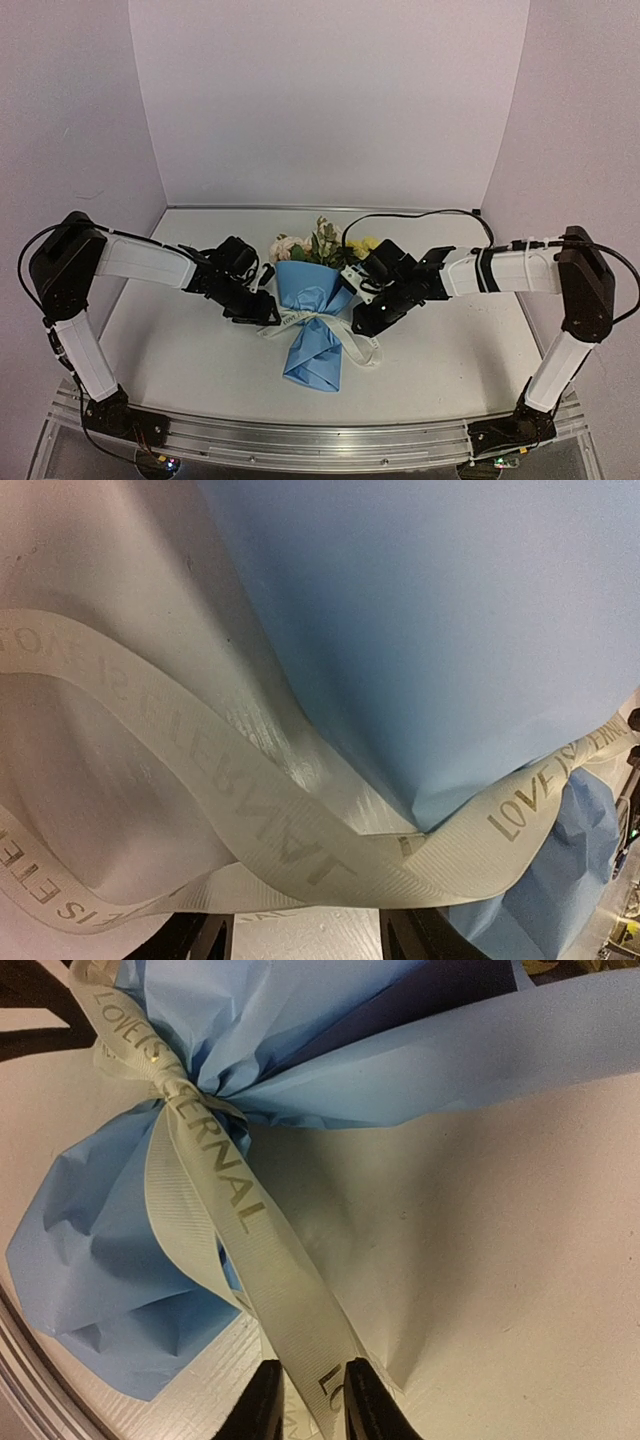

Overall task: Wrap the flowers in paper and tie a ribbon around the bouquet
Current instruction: Tie the half-tied ribbon around the folded bouquet.

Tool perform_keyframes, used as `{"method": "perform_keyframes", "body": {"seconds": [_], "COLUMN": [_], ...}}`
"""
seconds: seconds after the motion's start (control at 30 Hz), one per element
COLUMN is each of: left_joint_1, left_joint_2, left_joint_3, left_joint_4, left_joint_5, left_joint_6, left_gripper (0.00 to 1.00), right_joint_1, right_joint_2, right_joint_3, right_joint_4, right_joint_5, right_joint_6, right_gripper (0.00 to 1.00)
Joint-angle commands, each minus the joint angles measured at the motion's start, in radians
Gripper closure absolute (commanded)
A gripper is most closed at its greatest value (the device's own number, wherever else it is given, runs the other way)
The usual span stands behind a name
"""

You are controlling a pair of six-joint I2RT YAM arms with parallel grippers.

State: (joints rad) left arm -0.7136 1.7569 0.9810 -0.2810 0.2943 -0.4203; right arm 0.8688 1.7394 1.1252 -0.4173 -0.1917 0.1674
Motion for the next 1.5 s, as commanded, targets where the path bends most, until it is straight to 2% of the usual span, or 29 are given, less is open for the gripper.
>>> {"method": "perform_keyframes", "body": {"seconds": [0.0,0.23,0.43,0.53,0.67,0.73,1.1,1.47], "left_joint_1": [-0.001,-0.001,-0.001,-0.001,-0.002,-0.001,0.003,0.050], "left_joint_2": [0.000,0.029,0.041,0.041,0.037,0.030,-0.037,-0.061], "left_joint_3": [0.037,0.046,0.050,0.051,0.045,0.038,-0.056,-0.114], "left_joint_4": [-0.003,0.017,0.030,0.030,0.017,0.012,0.029,0.007], "left_joint_5": [0.063,0.128,0.147,0.145,0.109,0.093,0.006,0.000], "left_joint_6": [0.045,0.064,0.068,0.064,0.042,0.028,-0.079,-0.132], "left_gripper": [0.46,0.46,0.48,0.60,0.88,0.98,1.00,1.00], "right_joint_1": [-0.007,-0.006,-0.006,-0.006,-0.006,-0.007,-0.020,-0.059], "right_joint_2": [0.011,0.017,0.023,0.023,0.023,0.024,0.024,-0.023], "right_joint_3": [0.044,0.063,0.074,0.078,0.085,0.092,0.073,0.002], "right_joint_4": [-0.014,-0.021,-0.027,-0.029,-0.038,-0.049,-0.095,-0.103], "right_joint_5": [0.013,0.028,0.034,0.043,0.076,0.106,0.227,0.277], "right_joint_6": [-0.001,0.004,0.009,0.012,0.025,0.039,0.124,0.198], "right_gripper": [0.86,0.98,1.00,1.00,1.00,1.00,1.00,1.00]}}
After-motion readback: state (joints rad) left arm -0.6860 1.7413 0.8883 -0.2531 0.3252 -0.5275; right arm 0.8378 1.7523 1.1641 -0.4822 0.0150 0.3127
